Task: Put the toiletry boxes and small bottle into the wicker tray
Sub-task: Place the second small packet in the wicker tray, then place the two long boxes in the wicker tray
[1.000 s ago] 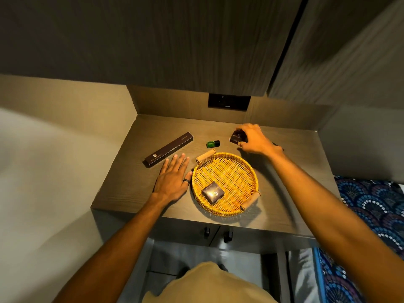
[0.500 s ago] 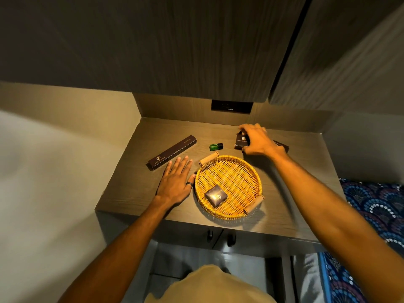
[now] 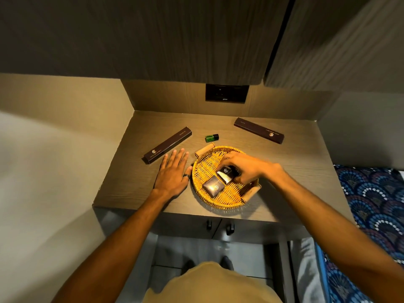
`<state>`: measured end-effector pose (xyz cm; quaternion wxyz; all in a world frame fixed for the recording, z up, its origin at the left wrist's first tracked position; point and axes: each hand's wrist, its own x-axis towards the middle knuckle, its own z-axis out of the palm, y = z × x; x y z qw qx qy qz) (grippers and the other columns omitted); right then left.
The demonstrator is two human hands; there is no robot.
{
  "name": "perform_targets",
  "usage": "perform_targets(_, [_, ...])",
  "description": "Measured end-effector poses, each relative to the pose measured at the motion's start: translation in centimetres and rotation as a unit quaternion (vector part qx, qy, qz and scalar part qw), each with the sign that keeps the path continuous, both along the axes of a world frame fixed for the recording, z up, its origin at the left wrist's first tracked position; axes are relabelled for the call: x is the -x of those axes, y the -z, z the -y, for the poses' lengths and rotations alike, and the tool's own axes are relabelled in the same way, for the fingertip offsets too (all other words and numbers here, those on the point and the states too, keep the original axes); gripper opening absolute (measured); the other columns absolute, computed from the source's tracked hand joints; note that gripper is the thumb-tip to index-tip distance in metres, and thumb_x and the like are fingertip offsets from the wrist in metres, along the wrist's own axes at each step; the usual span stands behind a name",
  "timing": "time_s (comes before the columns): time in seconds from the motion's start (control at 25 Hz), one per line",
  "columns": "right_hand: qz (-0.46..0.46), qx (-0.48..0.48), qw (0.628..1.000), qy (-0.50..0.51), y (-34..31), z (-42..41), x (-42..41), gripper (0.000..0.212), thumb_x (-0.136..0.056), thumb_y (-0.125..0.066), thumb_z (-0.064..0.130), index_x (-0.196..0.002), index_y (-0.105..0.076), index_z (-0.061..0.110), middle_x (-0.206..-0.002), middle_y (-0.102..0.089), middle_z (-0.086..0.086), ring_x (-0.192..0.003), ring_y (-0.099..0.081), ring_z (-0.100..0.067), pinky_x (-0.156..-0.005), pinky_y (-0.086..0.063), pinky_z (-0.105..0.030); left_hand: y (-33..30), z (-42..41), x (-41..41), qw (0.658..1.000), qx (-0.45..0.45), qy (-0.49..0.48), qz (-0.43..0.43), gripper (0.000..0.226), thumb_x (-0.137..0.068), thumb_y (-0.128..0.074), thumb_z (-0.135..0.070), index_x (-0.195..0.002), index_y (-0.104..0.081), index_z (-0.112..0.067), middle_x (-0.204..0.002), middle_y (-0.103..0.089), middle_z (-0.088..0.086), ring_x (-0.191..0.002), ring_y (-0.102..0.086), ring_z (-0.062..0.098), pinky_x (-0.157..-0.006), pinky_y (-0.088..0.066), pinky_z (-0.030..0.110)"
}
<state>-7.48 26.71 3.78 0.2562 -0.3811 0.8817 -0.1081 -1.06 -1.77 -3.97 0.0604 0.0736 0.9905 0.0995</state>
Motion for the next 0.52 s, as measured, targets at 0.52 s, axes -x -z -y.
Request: perform_targets(0.52, [0.001, 0.126, 0.984, 0.124, -1.8, -2.8, 2.0, 0.067, -0.08, -0.067, 0.008, -0.143, -0.051, 0.025, -0.15, -0.048, -0.004, -0.142, -0.036, -0.019, -0.119, -0.025, -0.04, 0.4, 0.0, 0.3, 1.0, -0.004, -0.003, -0.006, 0.064, -0.108, -0.02, -0.048, -0.164, -0.004, -0.024, -0.174, 0.0, 0.002, -0.161, 0.006, 0.022, -0.128, 0.009, 0.044])
